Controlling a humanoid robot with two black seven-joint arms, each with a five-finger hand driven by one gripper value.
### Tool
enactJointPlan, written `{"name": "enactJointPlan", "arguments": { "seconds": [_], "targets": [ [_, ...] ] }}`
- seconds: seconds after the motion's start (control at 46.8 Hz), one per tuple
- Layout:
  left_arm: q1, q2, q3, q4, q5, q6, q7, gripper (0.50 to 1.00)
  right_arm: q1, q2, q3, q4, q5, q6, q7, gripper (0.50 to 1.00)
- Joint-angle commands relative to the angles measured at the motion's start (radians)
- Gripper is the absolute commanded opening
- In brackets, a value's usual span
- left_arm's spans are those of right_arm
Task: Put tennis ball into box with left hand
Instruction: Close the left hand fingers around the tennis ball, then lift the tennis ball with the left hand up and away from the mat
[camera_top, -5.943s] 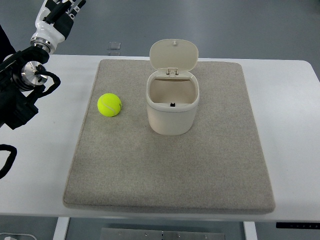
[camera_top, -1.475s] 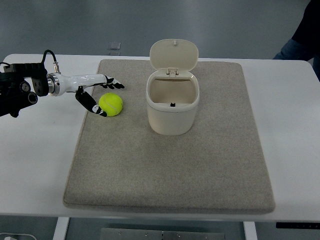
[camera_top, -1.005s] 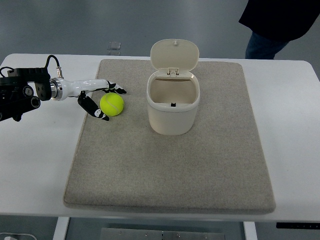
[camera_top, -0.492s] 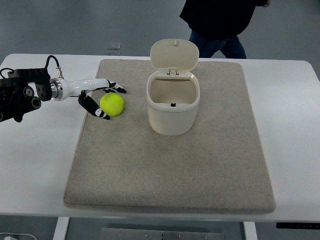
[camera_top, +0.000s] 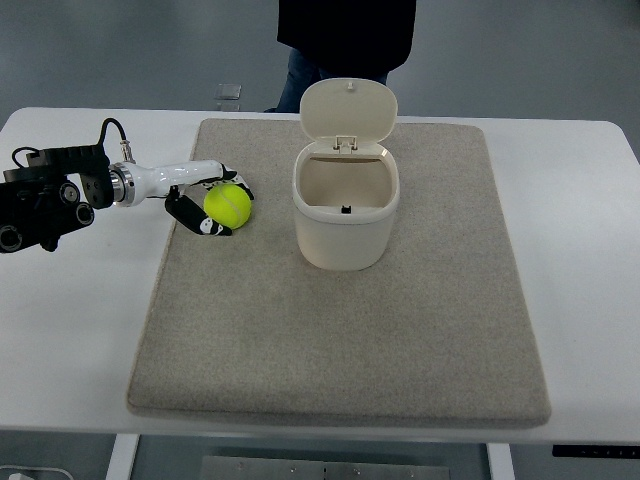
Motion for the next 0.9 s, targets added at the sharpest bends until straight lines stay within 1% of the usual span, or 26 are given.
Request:
{"name": "enactJointPlan", "arguments": {
  "seconds": [0.0,0.15,0.321,0.428,0.62,0.748,0.876],
  "targets": [
    [0.001,0.001,0.002,0.000,0.000,-0.001,0.000,0.500,-0.001,0.000,0.000,0.000,0.000,0.000,0.000,0.938],
    [0.001,0.001,-0.026,0.003,-0.017,0.004,0.002,0.500,-0.001,0.000,0.000,0.000,0.000,0.000,0.001,0.938],
    [-0.001,0.001,-0.127,0.056,-0.110,0.001,0.002,0.500,-0.001,0.000,0.000,0.002,0.000,0.000,0.000,0.938],
    [-0.002,0.001,-0.173,0.061,-0.175,0.001,0.002,0.500,0.001,0.000,0.000,0.000,0.000,0.000,0.000,0.938],
    [0.005,0.008,-0.277,0.064,-0.349,0.001,0.002,0.500,-0.001,0.000,0.000,0.000,0.000,0.000,0.000,0.938],
    [0.036,0.008,-0.408,0.064,-0.524,-0.007,0.000,0.500,0.001,0.000,0.000,0.000,0.000,0.000,0.000,0.938],
    [0.053,-0.002,-0.544,0.056,-0.630,-0.010,0.000,0.500,-0.001,0.000,0.000,0.000,0.000,0.000,0.001,0.938]
  ]
}}
